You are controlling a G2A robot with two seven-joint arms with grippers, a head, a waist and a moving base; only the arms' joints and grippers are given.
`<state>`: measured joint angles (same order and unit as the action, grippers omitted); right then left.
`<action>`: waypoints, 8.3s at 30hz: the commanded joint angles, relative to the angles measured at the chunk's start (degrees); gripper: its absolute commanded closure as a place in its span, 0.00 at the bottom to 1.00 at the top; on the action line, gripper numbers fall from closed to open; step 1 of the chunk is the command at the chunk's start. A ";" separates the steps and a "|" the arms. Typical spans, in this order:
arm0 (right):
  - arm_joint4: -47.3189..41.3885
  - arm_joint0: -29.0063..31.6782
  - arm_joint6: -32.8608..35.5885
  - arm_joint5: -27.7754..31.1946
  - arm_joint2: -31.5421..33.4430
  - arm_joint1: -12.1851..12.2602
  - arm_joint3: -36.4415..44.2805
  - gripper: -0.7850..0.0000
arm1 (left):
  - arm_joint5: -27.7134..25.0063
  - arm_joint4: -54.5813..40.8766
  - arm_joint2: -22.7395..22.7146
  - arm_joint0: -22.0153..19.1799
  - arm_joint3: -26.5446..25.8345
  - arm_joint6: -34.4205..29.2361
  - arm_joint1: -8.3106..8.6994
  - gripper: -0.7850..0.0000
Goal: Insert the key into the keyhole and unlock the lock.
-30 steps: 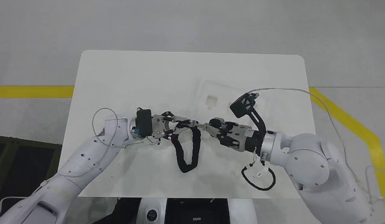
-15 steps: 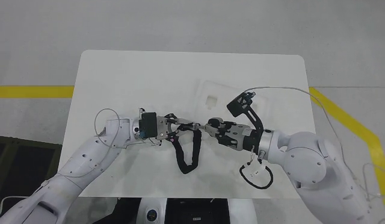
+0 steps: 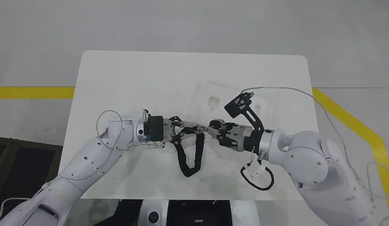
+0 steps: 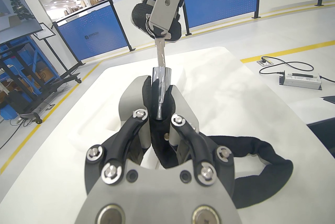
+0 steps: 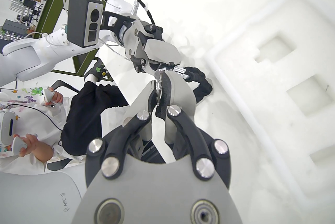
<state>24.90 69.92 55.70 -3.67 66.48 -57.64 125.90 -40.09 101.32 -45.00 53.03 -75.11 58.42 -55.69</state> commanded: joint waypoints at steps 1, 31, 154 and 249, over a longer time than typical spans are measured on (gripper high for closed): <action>1.20 -0.06 0.37 -0.91 -0.40 0.00 0.85 1.00 | 0.09 -0.08 -0.11 0.11 -0.26 -0.73 -0.02 1.00; 2.22 -1.02 -0.15 -1.07 -1.92 -0.47 0.94 0.00 | -1.10 -0.56 -0.24 0.21 0.01 -0.82 -0.58 1.00; -7.61 -3.12 -11.97 46.61 7.52 1.12 -17.06 0.78 | -17.91 -27.56 4.95 -3.03 2.44 -12.14 -0.18 1.00; 44.28 -16.09 -53.41 61.57 -11.12 6.18 -22.42 1.00 | -17.91 -51.42 35.26 -27.06 -3.89 -28.15 9.64 1.00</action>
<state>71.92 53.95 0.57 57.90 55.46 -51.39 104.05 -58.00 49.61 -9.74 25.99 -79.00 30.21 -46.06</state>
